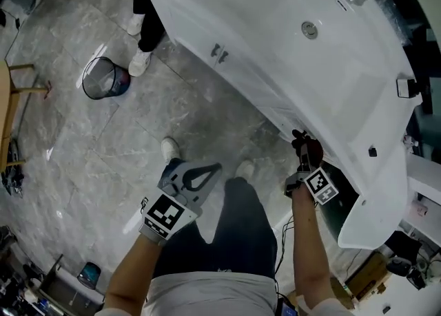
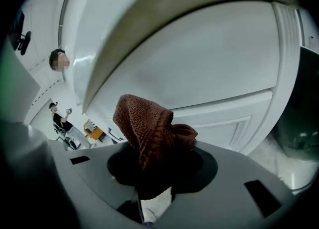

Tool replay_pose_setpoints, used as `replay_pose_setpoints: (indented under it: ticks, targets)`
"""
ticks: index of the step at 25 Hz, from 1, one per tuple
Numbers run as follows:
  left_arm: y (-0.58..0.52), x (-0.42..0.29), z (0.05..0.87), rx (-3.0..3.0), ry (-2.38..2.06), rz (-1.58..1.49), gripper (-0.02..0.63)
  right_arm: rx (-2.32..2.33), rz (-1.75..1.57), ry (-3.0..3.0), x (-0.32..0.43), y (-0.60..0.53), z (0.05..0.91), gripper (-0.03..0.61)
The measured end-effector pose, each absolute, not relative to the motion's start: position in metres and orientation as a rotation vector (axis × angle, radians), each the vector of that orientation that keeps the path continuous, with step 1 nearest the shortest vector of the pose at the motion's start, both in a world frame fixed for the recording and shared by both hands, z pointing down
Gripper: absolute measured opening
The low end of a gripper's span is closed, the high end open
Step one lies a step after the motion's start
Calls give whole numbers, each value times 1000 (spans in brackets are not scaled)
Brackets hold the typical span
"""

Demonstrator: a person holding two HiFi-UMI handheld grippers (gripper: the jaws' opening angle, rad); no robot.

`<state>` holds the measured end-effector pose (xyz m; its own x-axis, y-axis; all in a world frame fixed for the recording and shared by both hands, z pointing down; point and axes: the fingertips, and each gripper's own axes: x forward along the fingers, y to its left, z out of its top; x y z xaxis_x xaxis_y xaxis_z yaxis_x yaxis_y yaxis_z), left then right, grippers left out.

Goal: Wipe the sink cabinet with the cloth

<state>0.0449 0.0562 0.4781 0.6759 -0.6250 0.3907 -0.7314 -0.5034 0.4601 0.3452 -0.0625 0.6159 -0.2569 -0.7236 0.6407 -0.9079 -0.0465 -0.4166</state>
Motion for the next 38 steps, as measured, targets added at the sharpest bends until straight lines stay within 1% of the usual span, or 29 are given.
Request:
replay_pose_setpoints:
  ticks: [7, 14, 19, 24, 29, 38]
  targets:
    - [30, 39, 422, 2367, -971, 222, 11, 1690, 1219, -2115, 279, -38, 543, 132]
    - [-4, 15, 359, 2544, -807, 216, 11, 1743, 1041, -2384, 191, -50, 418, 132]
    - [-20, 3, 312, 2633, -721, 219, 11, 1813, 923, -2513, 153, -44, 339, 133]
    - [-30, 5, 273, 2698, -687, 221, 11, 1838, 780, -2607, 137, -39, 273, 133]
    - [-28, 16, 237, 2715, -711, 178, 11, 1762, 607, -2697, 131, -27, 213, 132]
    - [-19, 28, 177, 2772, -774, 83, 11, 1619, 381, -2823, 131, -4, 141, 133]
